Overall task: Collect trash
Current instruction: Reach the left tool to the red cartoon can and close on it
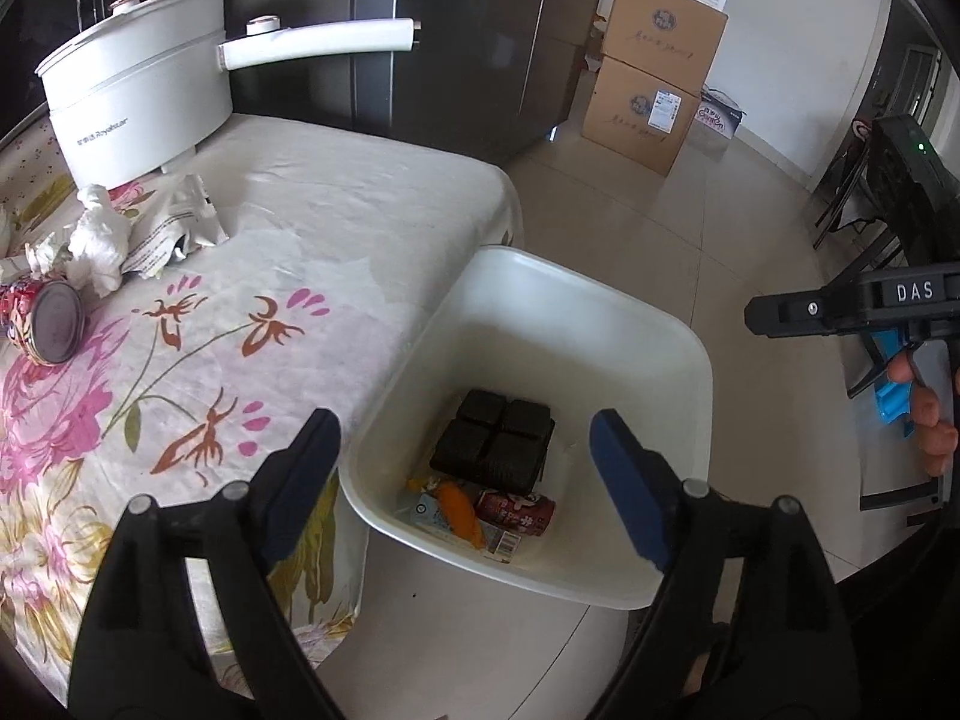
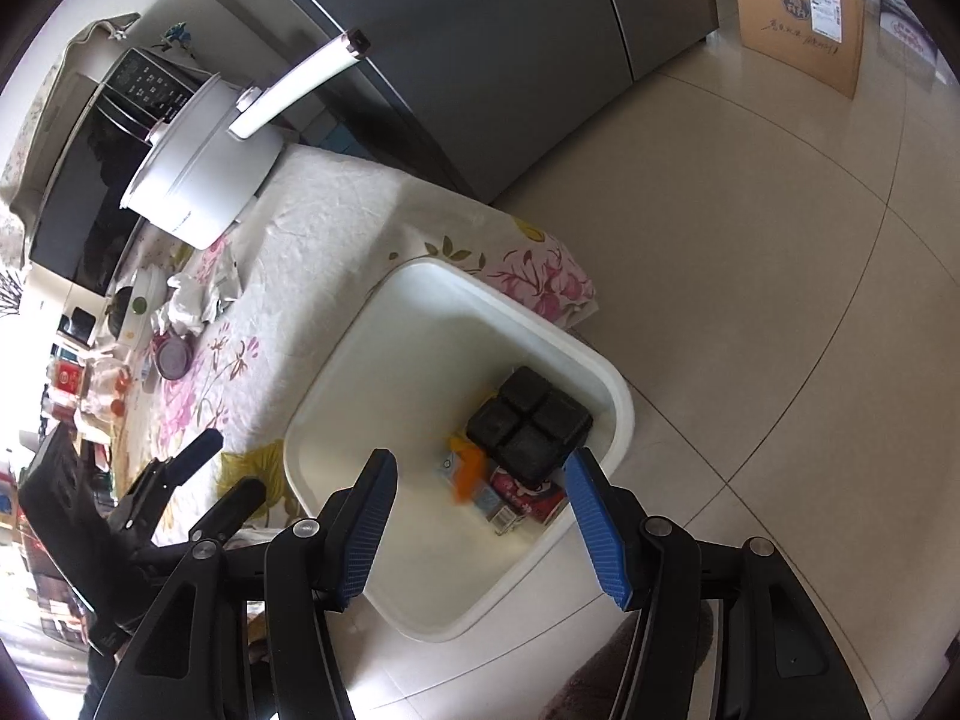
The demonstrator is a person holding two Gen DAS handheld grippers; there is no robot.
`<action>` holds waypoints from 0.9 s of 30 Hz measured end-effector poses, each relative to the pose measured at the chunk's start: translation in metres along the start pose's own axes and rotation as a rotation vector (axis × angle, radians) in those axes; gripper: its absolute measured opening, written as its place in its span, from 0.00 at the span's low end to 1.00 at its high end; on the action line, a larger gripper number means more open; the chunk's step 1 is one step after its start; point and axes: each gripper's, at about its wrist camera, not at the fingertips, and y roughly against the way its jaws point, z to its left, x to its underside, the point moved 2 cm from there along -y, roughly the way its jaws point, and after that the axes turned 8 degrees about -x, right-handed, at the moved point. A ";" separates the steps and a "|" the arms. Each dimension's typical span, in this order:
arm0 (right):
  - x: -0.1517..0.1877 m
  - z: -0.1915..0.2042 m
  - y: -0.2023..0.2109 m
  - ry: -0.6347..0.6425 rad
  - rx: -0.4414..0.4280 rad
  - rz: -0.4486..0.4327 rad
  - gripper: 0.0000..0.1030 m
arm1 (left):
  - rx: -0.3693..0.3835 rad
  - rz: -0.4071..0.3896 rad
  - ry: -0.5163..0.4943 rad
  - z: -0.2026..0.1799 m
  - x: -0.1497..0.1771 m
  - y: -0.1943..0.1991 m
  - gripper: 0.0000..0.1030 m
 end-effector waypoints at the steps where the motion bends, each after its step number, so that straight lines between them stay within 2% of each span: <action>1: -0.001 0.001 0.001 0.000 0.001 -0.003 0.60 | -0.003 0.005 0.005 0.002 0.001 0.000 0.83; 8: -0.003 0.014 0.004 0.029 0.001 -0.025 0.65 | -0.021 0.019 0.033 0.019 0.006 0.009 0.88; 16: -0.006 0.040 0.000 0.100 0.031 -0.029 0.67 | -0.081 0.019 0.057 0.049 0.017 0.028 0.95; 21: -0.009 0.063 -0.005 0.139 0.034 -0.037 0.71 | -0.120 0.013 0.091 0.074 0.026 0.045 0.99; 27: -0.011 0.102 -0.017 0.215 0.056 -0.044 0.77 | -0.130 0.036 0.154 0.108 0.039 0.058 0.99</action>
